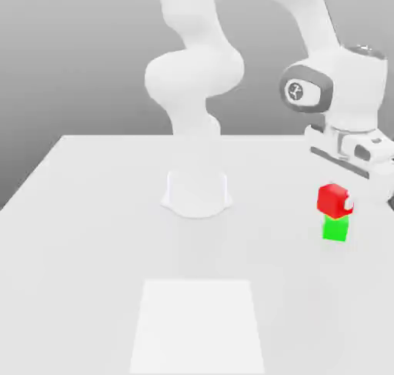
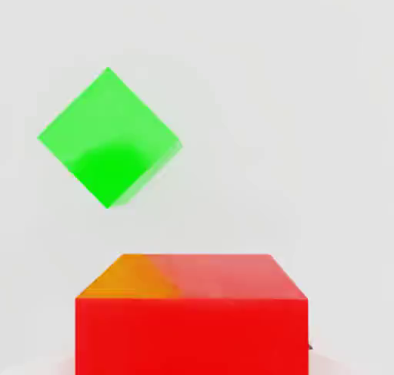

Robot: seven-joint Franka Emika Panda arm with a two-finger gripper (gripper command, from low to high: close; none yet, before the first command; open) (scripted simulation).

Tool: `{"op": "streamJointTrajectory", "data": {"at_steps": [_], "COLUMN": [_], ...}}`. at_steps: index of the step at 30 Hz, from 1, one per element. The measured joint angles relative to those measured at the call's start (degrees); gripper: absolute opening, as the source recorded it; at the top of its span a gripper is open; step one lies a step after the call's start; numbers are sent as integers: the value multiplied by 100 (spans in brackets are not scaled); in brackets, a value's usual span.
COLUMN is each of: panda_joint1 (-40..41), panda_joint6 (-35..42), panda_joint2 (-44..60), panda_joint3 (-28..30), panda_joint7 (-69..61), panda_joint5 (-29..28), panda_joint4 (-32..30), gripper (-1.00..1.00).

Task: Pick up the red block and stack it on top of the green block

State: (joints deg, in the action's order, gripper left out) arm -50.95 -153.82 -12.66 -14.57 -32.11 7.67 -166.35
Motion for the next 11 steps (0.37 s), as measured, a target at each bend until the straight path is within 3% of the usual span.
{"op": "streamJointTrajectory", "data": {"at_steps": [7, 8, 11], "panda_joint1": [-20, -26, -6], "panda_joint6": [-1157, -1315, -1315], "panda_joint2": [1225, 1396, 1396], "panda_joint3": [-171, -118, -118], "panda_joint7": [378, 503, 503], "panda_joint5": [-810, -989, -989], "panda_joint4": [43, 48, 48], "gripper": [-100, 100, 100]}}
